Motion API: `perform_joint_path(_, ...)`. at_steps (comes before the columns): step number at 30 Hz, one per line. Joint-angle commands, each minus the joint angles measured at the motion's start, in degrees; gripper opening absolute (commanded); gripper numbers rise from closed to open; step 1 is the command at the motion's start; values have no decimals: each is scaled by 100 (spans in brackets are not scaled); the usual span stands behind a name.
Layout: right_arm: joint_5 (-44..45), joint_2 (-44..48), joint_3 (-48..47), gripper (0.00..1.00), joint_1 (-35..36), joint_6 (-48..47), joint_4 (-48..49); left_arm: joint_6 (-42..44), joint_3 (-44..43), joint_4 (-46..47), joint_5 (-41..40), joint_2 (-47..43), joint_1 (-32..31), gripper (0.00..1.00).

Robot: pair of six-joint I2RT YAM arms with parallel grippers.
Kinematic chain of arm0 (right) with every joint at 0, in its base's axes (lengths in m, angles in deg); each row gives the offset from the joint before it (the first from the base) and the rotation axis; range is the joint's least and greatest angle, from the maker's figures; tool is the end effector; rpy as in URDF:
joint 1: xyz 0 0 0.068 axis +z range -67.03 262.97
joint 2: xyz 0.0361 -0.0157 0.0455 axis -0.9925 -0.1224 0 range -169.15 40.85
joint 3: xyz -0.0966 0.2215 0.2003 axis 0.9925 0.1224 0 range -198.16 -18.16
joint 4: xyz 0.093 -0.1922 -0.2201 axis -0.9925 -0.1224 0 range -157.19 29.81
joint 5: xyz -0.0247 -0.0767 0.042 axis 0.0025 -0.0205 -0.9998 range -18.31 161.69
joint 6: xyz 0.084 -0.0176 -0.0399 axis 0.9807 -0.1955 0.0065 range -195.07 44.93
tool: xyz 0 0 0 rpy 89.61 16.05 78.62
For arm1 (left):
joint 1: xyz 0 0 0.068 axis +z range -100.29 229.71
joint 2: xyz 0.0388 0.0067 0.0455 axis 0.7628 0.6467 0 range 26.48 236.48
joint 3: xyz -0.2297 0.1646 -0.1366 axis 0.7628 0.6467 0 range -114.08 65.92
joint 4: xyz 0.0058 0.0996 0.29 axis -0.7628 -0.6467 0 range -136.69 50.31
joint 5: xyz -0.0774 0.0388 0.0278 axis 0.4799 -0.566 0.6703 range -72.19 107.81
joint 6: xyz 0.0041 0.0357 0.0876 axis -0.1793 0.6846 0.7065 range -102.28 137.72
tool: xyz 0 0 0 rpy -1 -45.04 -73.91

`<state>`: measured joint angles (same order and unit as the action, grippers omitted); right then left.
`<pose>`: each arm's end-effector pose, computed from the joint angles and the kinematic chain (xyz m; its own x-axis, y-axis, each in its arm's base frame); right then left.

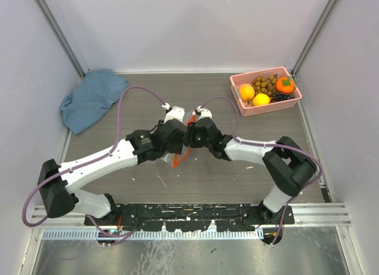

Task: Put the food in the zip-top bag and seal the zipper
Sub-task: Open the zipper of the food storage bag at the center of the board.

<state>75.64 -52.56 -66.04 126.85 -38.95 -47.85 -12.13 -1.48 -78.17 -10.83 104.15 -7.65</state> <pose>0.3064 0.2865 0.1651 -0.7018 0.1410 -0.6982 -0.2925 0.8367 0.4629 0.2243 -0.2739 0.3074 -0.6347 0.1811 -0.7513 0.2913 0.9565 -0.0155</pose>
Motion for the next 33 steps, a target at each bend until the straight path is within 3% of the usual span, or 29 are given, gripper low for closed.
perform_joint_path(1, 22, 172, -89, 41, -2, 15, 256, -48, -43, -10, -197, 59, -15, 50)
perform_joint_path(9, 165, 147, 22, 34, 5, -70, 252, 160, -294, -242, -605, 16, -12, 10)
perform_joint_path(12, 225, 151, 49, 29, 6, -117, 243, 204, -463, -415, -733, 43, -12, 0)
perform_joint_path(16, 322, 155, 55, 16, -2, -207, 220, 287, -750, -718, -789, 121, -13, 0)
perform_joint_path(23, 197, 183, -56, 7, 6, -465, 208, 592, -1266, -1416, -825, 314, 7, 0)
perform_joint_path(26, 40, 178, -140, 10, 3, -562, 214, 791, -1444, -1619, -824, 418, 91, 0)
perform_joint_path(33, -265, 448, -329, 30, -1, -766, 142, 1093, -1352, -1326, -391, 464, 463, 0)
